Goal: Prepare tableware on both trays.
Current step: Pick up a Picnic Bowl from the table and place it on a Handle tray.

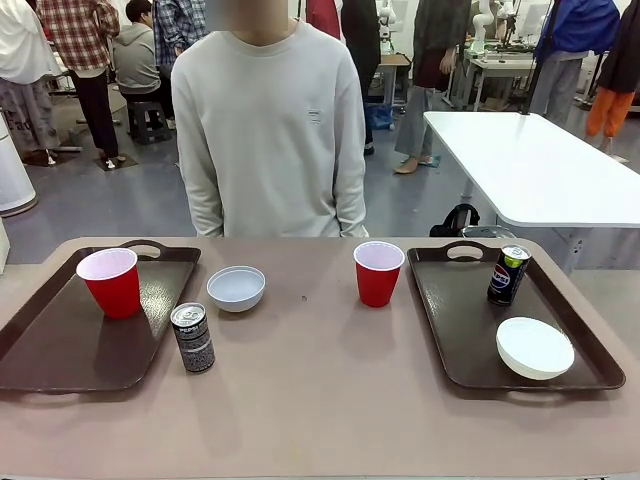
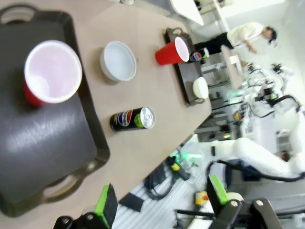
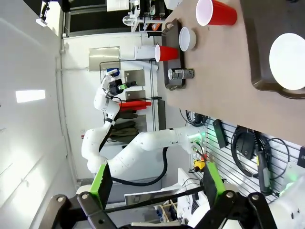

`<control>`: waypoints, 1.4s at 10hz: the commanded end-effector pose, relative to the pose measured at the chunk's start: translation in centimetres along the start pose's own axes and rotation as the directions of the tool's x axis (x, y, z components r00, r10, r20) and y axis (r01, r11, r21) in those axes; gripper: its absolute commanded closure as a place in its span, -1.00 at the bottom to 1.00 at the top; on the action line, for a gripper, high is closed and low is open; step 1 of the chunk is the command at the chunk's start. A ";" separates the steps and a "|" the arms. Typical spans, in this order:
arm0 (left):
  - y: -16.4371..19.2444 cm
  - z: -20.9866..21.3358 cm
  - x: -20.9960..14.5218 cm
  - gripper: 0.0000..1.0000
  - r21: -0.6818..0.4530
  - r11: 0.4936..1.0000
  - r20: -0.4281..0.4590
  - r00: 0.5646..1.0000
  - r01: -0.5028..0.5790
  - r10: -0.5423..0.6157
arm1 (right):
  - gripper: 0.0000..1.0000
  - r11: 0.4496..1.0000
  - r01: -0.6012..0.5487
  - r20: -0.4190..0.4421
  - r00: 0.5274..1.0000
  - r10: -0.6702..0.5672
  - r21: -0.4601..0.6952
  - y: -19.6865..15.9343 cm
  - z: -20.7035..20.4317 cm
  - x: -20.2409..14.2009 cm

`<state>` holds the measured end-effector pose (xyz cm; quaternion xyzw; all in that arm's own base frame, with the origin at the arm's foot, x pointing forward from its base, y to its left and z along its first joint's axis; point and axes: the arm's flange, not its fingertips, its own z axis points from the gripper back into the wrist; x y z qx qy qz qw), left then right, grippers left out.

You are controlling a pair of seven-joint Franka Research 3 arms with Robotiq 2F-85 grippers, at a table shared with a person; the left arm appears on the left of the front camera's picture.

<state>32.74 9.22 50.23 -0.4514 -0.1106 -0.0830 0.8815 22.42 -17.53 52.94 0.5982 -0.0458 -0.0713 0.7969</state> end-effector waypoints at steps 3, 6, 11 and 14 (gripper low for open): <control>-9.3 -9.0 3.4 -1.00 0.349 0.909 -0.015 0.971 0.227 -0.237 | -1.00 1.000 -0.011 0.001 1.000 0.011 0.028 -0.2 -0.1 -0.1; -9.6 -16.0 4.1 -1.00 0.542 0.736 -0.179 0.911 0.406 -0.370 | -1.00 1.000 -0.011 0.001 1.000 0.011 0.028 -0.2 -0.1 -0.1; -9.4 -18.8 3.3 -1.00 0.568 0.651 -0.226 0.856 0.503 -0.464 | -1.00 1.000 -0.011 0.001 1.000 0.011 0.028 -0.2 -0.1 -0.1; -8.2 -19.9 5.0 -1.00 0.651 0.546 -0.254 0.830 0.527 -0.497 | -1.00 1.000 -0.011 0.001 1.000 0.011 0.028 -0.2 -0.1 -0.1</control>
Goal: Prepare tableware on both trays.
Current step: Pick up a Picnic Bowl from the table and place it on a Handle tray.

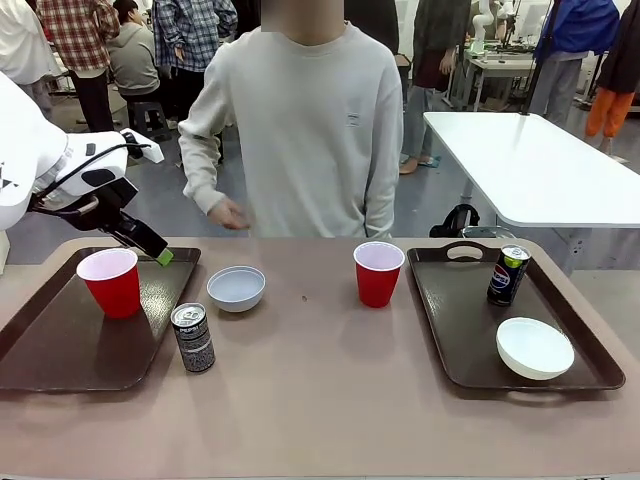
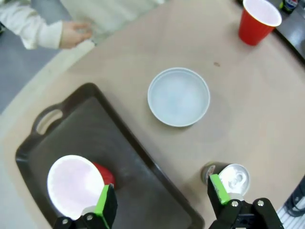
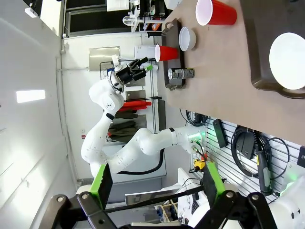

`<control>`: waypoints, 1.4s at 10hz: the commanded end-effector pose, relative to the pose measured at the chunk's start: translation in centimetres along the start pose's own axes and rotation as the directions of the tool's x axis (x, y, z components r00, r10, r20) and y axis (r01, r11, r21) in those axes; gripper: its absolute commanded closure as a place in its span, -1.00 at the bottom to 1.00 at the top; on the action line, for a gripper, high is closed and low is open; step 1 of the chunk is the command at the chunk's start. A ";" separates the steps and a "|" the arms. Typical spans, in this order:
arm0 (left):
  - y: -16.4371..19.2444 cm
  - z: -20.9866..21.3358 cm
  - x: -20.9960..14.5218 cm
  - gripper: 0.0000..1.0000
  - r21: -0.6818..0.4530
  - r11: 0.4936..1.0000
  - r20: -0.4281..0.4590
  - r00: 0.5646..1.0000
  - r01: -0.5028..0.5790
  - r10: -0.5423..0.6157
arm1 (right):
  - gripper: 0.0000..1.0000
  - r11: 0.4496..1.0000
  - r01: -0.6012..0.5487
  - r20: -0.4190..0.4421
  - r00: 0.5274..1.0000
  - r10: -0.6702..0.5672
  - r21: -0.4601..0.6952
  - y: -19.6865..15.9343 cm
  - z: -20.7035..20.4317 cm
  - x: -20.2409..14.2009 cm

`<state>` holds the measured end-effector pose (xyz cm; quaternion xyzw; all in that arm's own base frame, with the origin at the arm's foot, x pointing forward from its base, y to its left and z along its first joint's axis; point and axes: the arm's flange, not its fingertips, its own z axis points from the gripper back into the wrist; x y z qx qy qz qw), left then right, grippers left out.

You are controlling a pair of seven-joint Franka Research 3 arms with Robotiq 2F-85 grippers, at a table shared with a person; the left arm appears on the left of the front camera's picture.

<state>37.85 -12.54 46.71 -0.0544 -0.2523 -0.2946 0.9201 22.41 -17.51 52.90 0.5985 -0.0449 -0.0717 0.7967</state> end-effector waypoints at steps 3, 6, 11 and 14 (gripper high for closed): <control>2.8 5.9 -5.3 -1.00 0.052 0.992 -0.202 0.974 0.115 -0.102 | -1.00 1.000 -0.013 0.002 1.000 0.013 0.027 -0.2 -0.1 -0.1; 5.7 10.5 -10.5 -1.00 0.022 0.998 -0.190 0.980 0.063 -0.058 | -1.00 1.000 -0.013 0.002 1.000 0.013 0.027 -0.2 -0.1 -0.1; 5.9 10.6 -10.6 -1.00 -0.018 0.999 -0.183 0.982 0.050 -0.053 | -1.00 1.000 -0.013 0.002 1.000 0.013 0.027 -0.2 -0.1 -0.1; 5.9 10.7 -10.5 -1.00 -0.016 0.999 -0.176 0.983 0.043 -0.045 | -1.00 1.000 -0.013 0.002 1.000 0.013 0.027 -0.2 -0.1 -0.1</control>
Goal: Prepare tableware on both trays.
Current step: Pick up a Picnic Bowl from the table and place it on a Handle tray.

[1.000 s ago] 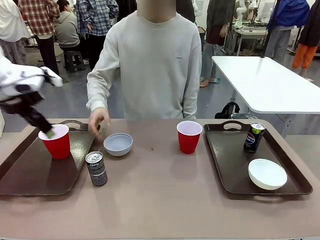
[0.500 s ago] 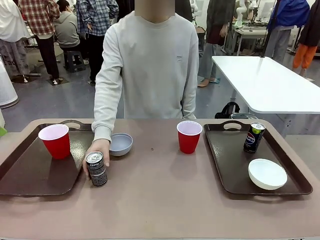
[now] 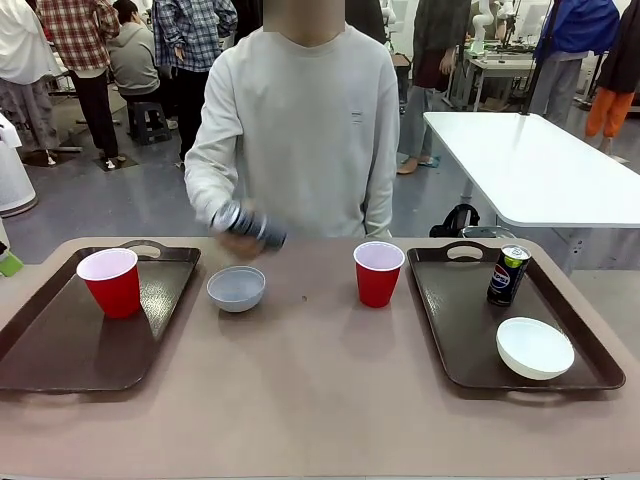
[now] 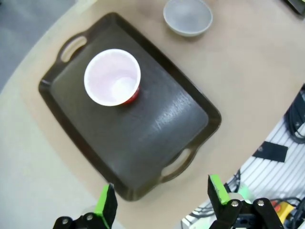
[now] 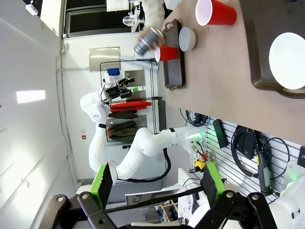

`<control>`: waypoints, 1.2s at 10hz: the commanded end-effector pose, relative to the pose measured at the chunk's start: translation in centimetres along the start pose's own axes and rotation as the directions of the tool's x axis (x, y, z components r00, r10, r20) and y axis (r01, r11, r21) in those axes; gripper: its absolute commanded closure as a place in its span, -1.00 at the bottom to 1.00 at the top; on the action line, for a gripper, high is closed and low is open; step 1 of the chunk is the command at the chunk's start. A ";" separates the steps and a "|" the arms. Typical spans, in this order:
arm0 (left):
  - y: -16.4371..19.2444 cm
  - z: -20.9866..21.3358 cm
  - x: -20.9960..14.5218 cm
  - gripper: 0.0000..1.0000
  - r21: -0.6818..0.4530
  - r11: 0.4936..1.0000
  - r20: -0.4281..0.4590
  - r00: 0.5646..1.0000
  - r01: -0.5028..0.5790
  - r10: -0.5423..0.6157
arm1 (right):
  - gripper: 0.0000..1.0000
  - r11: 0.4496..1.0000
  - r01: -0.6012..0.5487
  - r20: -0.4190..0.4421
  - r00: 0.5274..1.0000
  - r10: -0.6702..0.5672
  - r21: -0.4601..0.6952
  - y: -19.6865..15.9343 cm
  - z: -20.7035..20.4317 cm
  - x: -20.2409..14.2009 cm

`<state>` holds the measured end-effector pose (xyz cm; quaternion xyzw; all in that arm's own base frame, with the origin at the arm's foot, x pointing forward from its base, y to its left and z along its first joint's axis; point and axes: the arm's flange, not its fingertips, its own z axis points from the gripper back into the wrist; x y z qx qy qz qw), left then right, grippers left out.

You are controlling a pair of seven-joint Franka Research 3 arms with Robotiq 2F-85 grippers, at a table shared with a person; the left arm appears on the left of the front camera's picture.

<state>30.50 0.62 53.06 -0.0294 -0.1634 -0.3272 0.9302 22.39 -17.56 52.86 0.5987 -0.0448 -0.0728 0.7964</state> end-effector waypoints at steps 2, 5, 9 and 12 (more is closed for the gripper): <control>-1.1 -1.5 -1.6 -1.00 0.008 1.000 0.014 1.000 -0.018 0.018 | -1.00 1.000 -0.015 0.001 1.000 0.015 0.026 -0.1 -0.1 -0.1; -3.3 -3.2 -0.3 -1.00 0.014 1.000 0.086 0.996 -0.004 0.002 | -1.00 1.000 -0.015 0.001 1.000 0.015 0.026 -0.1 -0.1 -0.1; -5.7 -8.7 3.2 -1.00 -0.020 1.000 0.096 0.995 0.009 -0.007 | -1.00 1.000 -0.015 0.001 1.000 0.015 0.026 -0.1 -0.1 -0.1; -4.1 -7.1 0.2 -1.00 -0.036 0.999 0.045 0.999 -0.011 0.013 | -1.00 1.000 -0.015 0.001 1.000 0.015 0.026 -0.1 -0.1 -0.1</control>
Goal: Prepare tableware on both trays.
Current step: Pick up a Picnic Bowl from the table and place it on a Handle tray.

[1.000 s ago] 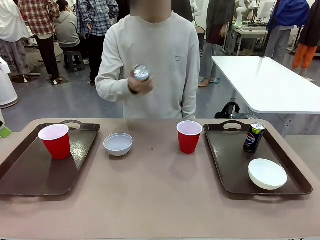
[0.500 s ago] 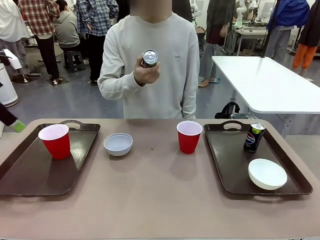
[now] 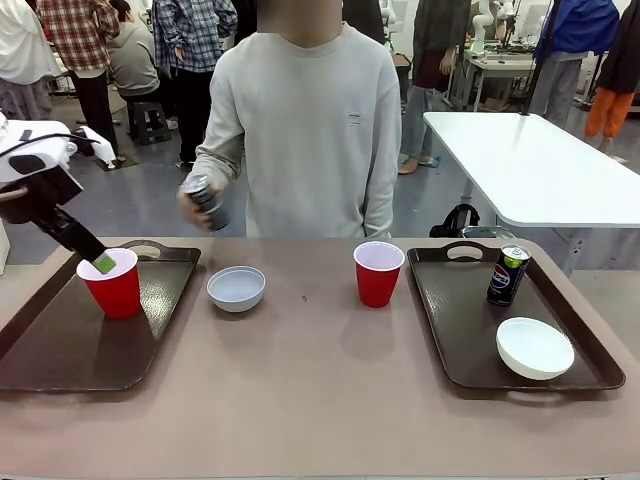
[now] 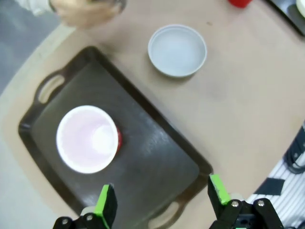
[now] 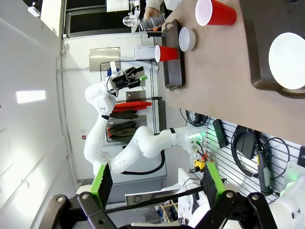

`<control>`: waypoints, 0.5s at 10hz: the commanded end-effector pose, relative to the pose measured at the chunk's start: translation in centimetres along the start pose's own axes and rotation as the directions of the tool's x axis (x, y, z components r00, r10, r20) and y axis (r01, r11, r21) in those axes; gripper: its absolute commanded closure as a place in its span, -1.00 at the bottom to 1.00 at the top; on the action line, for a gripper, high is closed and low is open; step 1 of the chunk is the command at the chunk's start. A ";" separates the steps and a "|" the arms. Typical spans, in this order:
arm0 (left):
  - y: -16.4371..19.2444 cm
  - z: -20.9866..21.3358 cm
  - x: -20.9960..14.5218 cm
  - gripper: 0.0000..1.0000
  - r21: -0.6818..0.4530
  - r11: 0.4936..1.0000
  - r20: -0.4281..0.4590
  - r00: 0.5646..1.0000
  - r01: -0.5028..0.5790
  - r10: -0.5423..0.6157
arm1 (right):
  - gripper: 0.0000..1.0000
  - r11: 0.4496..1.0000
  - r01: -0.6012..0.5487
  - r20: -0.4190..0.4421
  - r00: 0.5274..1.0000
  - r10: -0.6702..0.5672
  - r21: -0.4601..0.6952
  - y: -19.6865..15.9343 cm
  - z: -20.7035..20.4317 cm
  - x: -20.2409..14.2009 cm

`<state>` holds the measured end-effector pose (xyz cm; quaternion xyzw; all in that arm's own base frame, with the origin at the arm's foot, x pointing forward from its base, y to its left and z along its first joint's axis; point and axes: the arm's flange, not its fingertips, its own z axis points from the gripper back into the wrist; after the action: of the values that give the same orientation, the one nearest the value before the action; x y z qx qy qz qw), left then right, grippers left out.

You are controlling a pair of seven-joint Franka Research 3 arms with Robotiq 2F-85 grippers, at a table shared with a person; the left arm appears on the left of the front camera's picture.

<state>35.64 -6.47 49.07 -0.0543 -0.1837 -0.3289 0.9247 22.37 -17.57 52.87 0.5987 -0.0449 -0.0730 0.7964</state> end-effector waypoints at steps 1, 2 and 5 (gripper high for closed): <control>-0.9 1.8 -9.0 -1.00 -0.030 1.000 -0.042 0.999 -0.003 0.002 | -1.00 1.000 -0.015 0.000 1.000 0.015 0.026 -0.1 -0.2 0.0; -0.6 3.0 -11.0 -1.00 -0.067 0.998 -0.048 0.999 -0.014 0.010 | -1.00 1.000 -0.015 0.000 1.000 0.015 0.026 -0.1 -0.2 0.0; -0.3 1.6 -10.4 -1.00 -0.062 0.998 -0.074 0.997 -0.028 0.023 | -1.00 1.000 -0.015 0.000 1.000 0.015 0.026 -0.1 -0.2 0.0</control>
<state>30.45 0.87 52.01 -0.0839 -0.1406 -0.3183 0.9337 22.36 -17.57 52.86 0.5988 -0.0447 -0.0731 0.7963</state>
